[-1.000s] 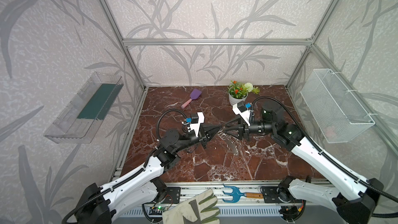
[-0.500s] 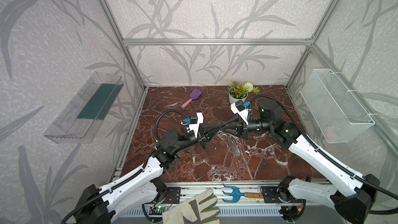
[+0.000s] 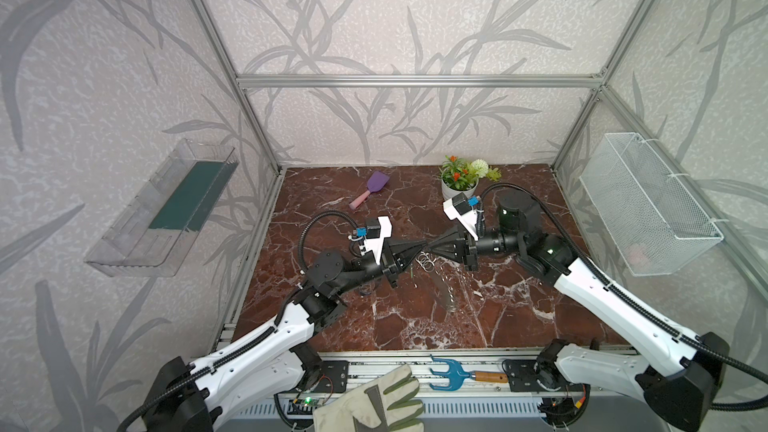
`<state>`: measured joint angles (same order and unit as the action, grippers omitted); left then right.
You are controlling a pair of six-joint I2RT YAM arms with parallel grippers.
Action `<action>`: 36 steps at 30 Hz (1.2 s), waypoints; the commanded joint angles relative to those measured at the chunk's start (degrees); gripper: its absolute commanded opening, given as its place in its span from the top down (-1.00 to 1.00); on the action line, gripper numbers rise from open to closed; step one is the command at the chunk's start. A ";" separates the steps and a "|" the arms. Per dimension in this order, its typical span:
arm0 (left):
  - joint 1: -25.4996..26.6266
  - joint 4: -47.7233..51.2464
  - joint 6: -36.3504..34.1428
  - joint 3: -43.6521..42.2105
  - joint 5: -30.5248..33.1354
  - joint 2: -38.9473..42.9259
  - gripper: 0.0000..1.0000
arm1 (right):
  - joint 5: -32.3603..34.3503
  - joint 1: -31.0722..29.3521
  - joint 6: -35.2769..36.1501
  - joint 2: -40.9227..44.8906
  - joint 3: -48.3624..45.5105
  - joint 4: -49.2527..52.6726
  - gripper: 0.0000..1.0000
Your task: Put the keys on the keyring
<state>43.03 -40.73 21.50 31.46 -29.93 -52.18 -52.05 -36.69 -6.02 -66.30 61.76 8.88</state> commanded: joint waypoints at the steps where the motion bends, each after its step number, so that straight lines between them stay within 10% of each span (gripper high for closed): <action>1: 0.37 2.74 -0.72 2.30 -0.59 1.51 1.00 | 0.80 0.16 -0.31 1.35 -0.23 -1.93 1.00; 15: -5.42 45.11 -14.12 17.61 -7.59 6.51 0.10 | 3.95 -0.05 4.00 0.73 2.74 4.99 1.00; 24: -9.66 83.71 -40.36 39.46 -23.92 -6.64 0.27 | 6.57 -2.54 11.07 0.40 8.15 17.37 1.00; 36: -8.91 86.78 -44.17 44.90 -28.21 -13.93 0.25 | 5.72 -4.56 17.02 -2.64 15.72 30.01 1.00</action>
<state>33.76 43.55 -19.31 74.08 -54.94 -66.02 -45.06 -40.73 8.62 -68.18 74.56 35.46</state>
